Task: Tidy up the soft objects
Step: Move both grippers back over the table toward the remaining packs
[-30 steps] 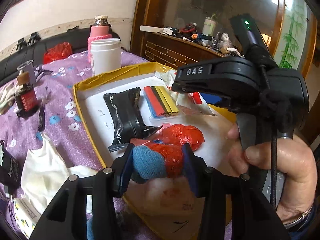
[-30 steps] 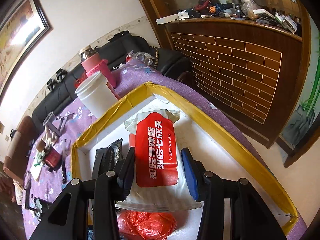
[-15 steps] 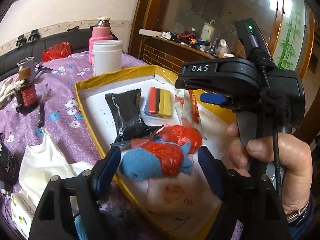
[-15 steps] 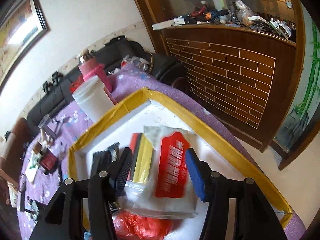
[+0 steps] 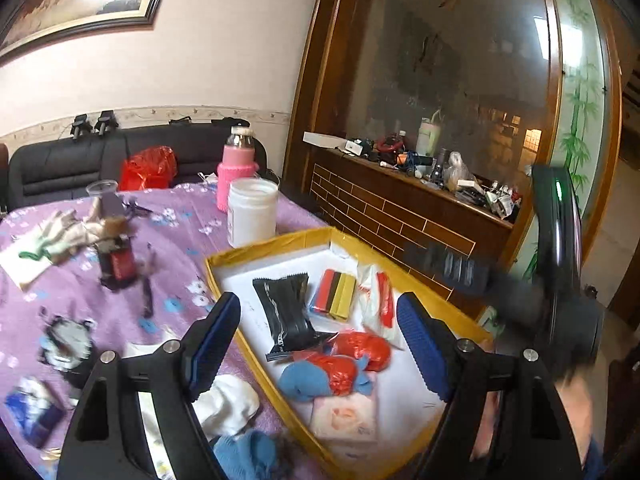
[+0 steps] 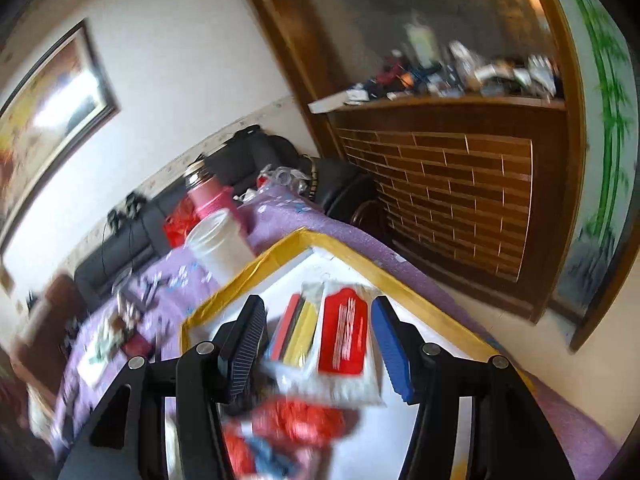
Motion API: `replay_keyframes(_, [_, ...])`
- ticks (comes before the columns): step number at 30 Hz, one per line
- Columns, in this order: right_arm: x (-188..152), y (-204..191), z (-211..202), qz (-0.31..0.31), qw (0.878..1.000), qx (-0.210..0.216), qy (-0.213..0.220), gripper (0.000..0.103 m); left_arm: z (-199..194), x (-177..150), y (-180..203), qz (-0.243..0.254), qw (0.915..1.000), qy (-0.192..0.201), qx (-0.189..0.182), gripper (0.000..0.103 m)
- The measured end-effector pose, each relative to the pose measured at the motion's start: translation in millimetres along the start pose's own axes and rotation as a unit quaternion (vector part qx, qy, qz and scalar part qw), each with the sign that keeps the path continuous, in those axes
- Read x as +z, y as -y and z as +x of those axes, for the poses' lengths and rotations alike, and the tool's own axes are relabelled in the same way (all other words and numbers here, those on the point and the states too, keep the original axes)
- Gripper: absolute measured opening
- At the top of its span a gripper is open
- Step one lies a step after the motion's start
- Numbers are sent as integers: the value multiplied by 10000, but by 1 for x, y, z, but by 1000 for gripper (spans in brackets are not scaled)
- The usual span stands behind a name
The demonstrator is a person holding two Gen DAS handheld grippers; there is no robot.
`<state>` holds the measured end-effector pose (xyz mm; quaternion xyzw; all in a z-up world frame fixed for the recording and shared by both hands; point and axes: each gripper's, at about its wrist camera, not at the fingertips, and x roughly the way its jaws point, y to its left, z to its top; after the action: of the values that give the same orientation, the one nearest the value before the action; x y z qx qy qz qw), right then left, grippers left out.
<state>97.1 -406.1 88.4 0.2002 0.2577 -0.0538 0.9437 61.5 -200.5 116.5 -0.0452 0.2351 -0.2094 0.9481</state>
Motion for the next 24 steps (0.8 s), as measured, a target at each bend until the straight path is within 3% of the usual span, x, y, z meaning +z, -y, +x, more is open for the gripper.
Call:
replay_keyframes(4, [-26, -23, -35, -602, 9971, 446, -163, 60, -37, 12, -3, -55, 9995, -251, -197, 80])
replay_keyframes(10, [-88, -66, -62, -1402, 9759, 1469, -800, 60, -91, 4, -49, -266, 9974, -670, -45, 80])
replay_keyframes(13, [-119, -93, -67, -1829, 9570, 1933, -1157, 60, -117, -13, -93, -359, 9963, -748, 223, 80])
replay_keyframes(15, [-140, -116, -70, -2255, 9373, 2262, -1397, 60, -124, -26, -119, -342, 9945, -886, 449, 80])
replay_keyframes(18, [-162, -140, -74, -2649, 9166, 2520, -1620, 61, -130, -46, -170, -518, 9879, -1090, 970, 80])
replay_keyframes(20, [-175, -151, -77, -2908, 9045, 2621, -1692, 66, -127, -56, -209, -836, 9793, -1446, 1146, 80])
replay_keyframes(24, [-192, -159, -75, -3130, 8916, 2687, -1865, 70, -125, -64, -266, -1490, 9667, -1728, 1158, 80])
